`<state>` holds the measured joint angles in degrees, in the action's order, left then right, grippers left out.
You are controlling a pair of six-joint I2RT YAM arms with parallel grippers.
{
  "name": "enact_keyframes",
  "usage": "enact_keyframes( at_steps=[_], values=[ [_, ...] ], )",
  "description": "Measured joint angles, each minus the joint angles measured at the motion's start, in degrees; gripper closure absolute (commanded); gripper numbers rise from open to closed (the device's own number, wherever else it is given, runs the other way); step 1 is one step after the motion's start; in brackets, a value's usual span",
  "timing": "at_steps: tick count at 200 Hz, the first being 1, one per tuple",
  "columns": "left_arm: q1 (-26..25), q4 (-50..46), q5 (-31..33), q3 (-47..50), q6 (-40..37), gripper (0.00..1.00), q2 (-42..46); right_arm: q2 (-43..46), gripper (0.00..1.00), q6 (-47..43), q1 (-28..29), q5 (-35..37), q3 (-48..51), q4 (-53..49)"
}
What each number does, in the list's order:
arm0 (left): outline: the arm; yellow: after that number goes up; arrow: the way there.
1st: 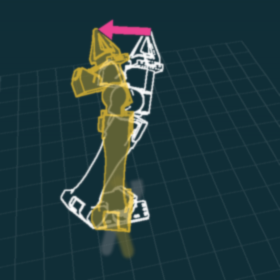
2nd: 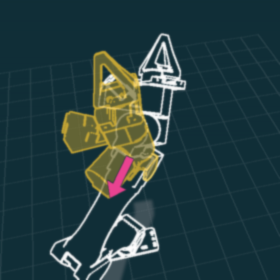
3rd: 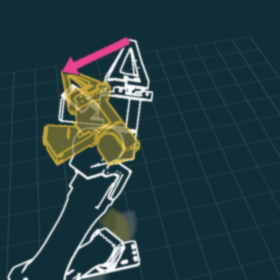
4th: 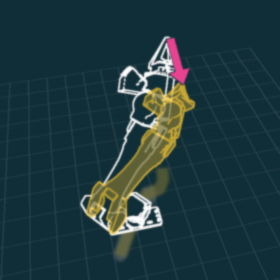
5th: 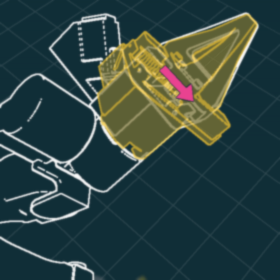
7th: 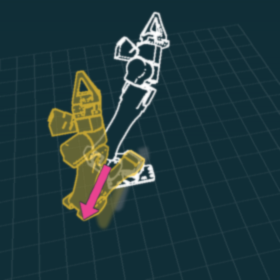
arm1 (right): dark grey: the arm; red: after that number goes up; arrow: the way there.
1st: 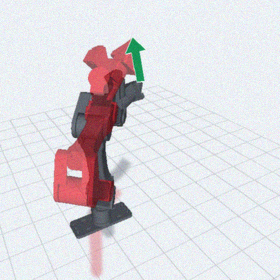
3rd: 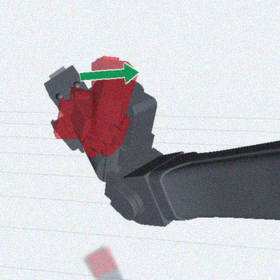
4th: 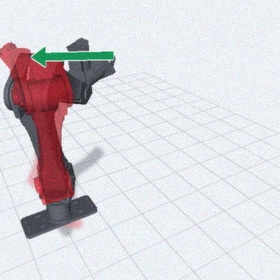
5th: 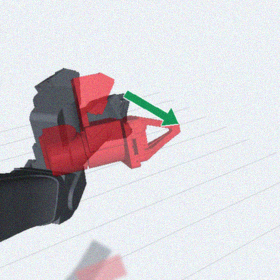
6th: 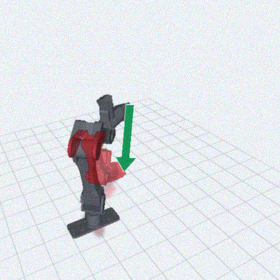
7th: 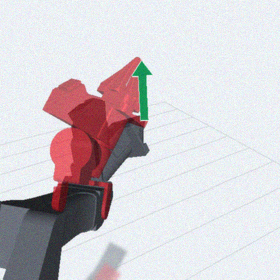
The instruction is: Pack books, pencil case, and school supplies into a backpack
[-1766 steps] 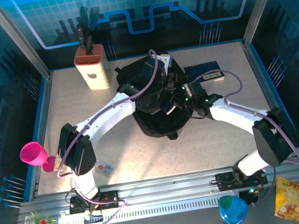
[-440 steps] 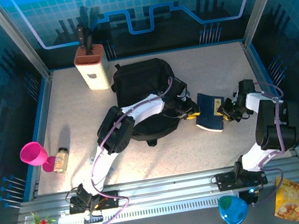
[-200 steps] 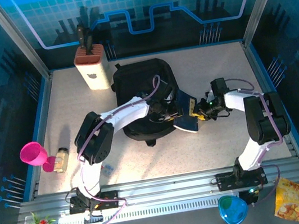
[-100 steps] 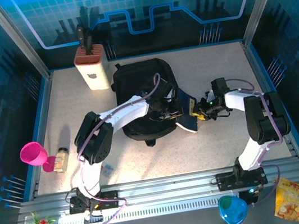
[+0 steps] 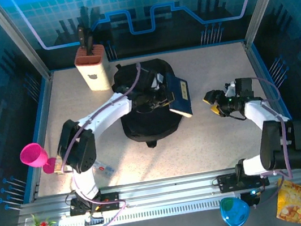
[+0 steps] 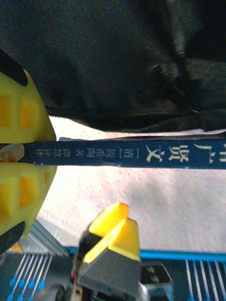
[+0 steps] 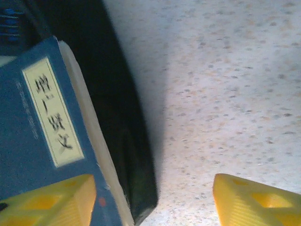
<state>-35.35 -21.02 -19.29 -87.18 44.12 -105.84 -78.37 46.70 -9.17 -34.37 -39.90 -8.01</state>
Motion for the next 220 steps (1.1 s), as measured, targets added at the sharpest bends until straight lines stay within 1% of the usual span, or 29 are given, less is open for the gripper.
enact_keyframes(
  at_steps=[29,43,65,84,105,119,151,178,183,201,220],
  values=[
    [2.5,7.6,0.1,4.4,3.7,0.95,5.2,4.5,0.14,7.5,0.3,-3.6,3.0,7.1],
    [3.4,12.0,1.2,7.4,6.1,0.95,7.4,6.7,0.09,11.4,1.1,-4.3,4.3,10.6],
    [4.3,18.8,3.7,12.1,10.2,0.94,9.7,9.9,0.05,18.1,4.4,-4.6,5.3,16.1],
    [4.6,24.3,6.1,15.1,13.7,0.94,9.9,11.5,0.04,23.0,8.1,-3.8,5.4,21.2],
    [4.7,28.5,8.0,17.5,17.0,0.94,9.9,12.2,0.04,28.6,12.4,-1.8,5.4,26.5],
    [4.7,31.0,9.0,18.4,18.8,0.93,9.9,12.2,0.04,30.7,15.0,-0.1,5.4,28.6],
    [4.7,35.8,10.1,19.8,22.0,0.93,9.9,11.2,0.06,32.9,19.6,4.1,5.3,30.2],
    [4.7,38.2,10.1,20.5,23.9,0.93,9.9,7.5,0.08,34.3,22.3,6.6,3.8,31.8],
    [4.7,38.5,10.1,20.5,24.2,0.93,9.9,6.7,0.09,34.4,22.7,7.1,3.3,32.2],
    [4.7,39.4,10.1,20.6,25.0,0.93,9.9,3.6,0.17,35.2,24.0,8.1,1.0,33.5],
    [4.7,40.0,10.1,20.6,25.3,0.93,9.9,0.5,0.21,36.5,25.0,9.0,-1.3,35.6]
  ],
)
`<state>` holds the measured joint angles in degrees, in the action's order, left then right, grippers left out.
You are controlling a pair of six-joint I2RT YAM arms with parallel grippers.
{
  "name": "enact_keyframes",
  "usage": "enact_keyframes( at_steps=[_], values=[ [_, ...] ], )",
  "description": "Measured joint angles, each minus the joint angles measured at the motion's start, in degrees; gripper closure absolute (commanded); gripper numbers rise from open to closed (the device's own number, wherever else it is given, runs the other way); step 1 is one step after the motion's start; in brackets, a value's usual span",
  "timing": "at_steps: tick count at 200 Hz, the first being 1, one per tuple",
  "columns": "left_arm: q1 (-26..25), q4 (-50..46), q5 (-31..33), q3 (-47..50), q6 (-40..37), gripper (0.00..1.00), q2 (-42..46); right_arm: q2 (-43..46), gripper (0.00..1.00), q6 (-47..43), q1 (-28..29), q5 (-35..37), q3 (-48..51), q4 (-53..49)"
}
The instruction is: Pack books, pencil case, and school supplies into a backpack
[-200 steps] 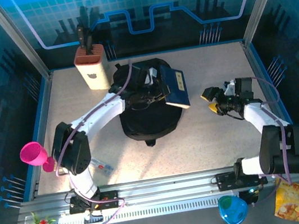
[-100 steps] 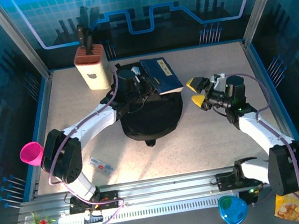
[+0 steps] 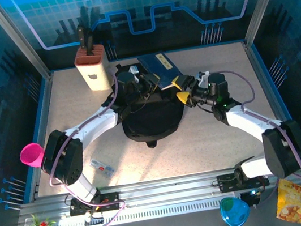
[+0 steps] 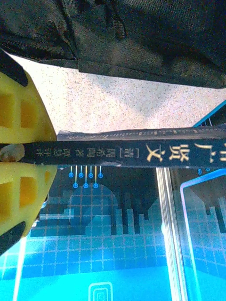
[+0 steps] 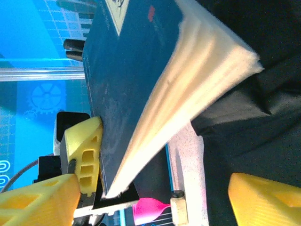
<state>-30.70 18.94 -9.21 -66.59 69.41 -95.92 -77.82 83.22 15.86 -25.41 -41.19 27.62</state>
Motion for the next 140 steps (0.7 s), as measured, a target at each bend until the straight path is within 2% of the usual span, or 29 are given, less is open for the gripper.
enact_keyframes(
  at_steps=[29,43,102,140],
  values=[
    [0.0,0.5,0.0,0.0,0.9,0.93,0.0,-4.2,0.29,2.4,1.2,1.1,-2.2,2.9],
    [0.0,0.7,0.0,0.0,1.2,0.93,0.0,-6.0,0.36,3.9,1.4,1.6,-2.6,4.6],
    [0.0,0.9,0.0,0.0,1.2,0.91,0.0,-8.7,0.48,7.9,2.2,4.4,-2.6,10.3],
    [0.0,0.9,0.0,0.0,1.2,0.87,0.0,-8.8,0.69,8.7,2.2,5.7,-2.6,11.8]
  ],
)
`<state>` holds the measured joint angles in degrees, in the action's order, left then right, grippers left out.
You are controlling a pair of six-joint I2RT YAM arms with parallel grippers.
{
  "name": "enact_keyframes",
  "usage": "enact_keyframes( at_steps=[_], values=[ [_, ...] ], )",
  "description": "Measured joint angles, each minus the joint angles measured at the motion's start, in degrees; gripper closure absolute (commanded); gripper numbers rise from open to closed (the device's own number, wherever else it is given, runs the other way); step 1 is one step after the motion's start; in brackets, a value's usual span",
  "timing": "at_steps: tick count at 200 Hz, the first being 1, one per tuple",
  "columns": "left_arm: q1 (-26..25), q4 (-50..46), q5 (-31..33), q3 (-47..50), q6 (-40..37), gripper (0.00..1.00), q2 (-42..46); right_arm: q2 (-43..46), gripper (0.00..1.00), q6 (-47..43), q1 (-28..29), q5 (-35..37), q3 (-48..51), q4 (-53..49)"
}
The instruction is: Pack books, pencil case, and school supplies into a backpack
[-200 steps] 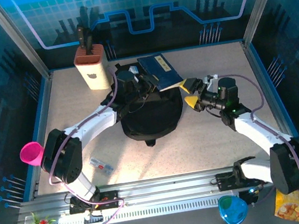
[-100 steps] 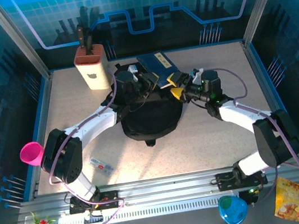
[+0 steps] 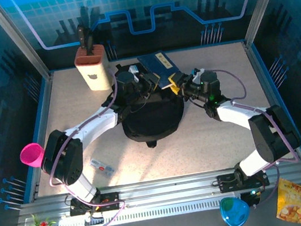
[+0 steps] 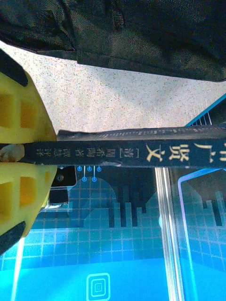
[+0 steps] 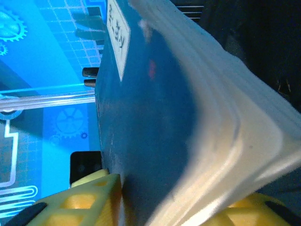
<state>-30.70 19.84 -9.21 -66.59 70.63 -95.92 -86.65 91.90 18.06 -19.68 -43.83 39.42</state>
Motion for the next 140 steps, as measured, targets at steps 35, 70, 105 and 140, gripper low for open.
enact_keyframes(
  at_steps=[35,70,105,140],
  values=[
    [0.0,-0.2,0.0,0.3,-0.7,0.63,0.0,0.1,0.84,-0.7,0.0,0.7,0.0,1.2],
    [0.0,-4.7,0.9,0.8,-4.7,0.41,0.5,2.4,0.91,-4.8,-0.5,1.5,0.2,-3.9],
    [0.0,-16.9,4.4,0.7,-13.1,0.35,2.8,10.3,0.92,-11.8,-4.1,1.7,1.5,-11.1],
    [-0.7,-27.1,6.0,0.8,-20.3,0.34,3.0,17.7,0.92,-19.3,-8.1,2.4,2.1,-18.6]
  ],
)
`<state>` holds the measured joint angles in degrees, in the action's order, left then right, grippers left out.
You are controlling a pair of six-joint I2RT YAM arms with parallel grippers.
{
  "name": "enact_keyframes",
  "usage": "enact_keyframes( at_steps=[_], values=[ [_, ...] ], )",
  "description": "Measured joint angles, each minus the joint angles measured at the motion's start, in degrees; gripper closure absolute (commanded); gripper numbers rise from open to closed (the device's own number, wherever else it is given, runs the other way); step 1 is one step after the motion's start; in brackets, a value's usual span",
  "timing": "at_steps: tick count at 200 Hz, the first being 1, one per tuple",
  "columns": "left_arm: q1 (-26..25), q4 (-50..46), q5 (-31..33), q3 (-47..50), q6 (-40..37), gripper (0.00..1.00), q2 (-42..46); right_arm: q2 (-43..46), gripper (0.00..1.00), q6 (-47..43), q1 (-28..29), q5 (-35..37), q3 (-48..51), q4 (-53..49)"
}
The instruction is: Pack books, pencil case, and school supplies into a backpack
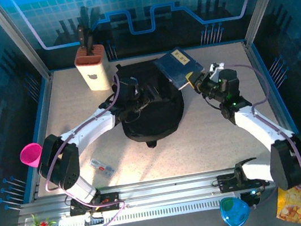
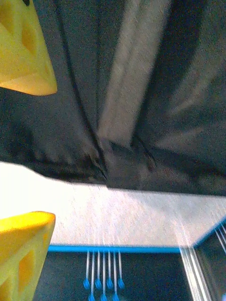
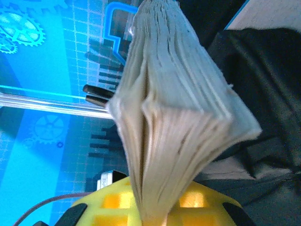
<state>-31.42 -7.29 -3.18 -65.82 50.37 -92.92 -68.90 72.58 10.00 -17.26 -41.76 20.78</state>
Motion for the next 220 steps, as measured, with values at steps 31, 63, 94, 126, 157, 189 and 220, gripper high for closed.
enact_keyframes(
  at_steps=[31,63,94,126,157,189,220],
  values=[
    [-3.9,-4.5,0.3,-0.4,-4.7,0.33,-1.8,3.9,0.92,-5.5,-2.2,0.9,1.1,-7.6],
    [-7.5,-7.0,-1.2,-4.6,-7.3,0.33,-10.7,5.1,0.92,-8.3,-4.4,1.3,2.6,-13.1],
    [-7.6,-8.9,-3.2,-10.8,-8.3,0.34,-19.9,6.1,0.92,-9.7,-5.9,1.4,2.9,-16.5],
    [-7.4,-9.4,-6.0,-18.4,-8.5,0.33,-25.7,7.8,0.92,-10.8,-7.2,1.4,3.0,-18.5],
    [-7.5,-8.9,-7.9,-24.9,-8.9,0.33,-29.6,9.1,0.92,-11.6,-9.6,0.9,3.3,-20.3],
    [-7.5,-10.4,-8.7,-28.6,-12.5,0.34,-30.8,10.4,0.91,-12.8,-13.5,0.1,3.5,-22.9],
    [-7.5,-13.3,-9.0,-28.2,-19.4,0.34,-28.4,12.7,0.91,-14.9,-17.2,-0.6,3.5,-25.9]
  ],
)
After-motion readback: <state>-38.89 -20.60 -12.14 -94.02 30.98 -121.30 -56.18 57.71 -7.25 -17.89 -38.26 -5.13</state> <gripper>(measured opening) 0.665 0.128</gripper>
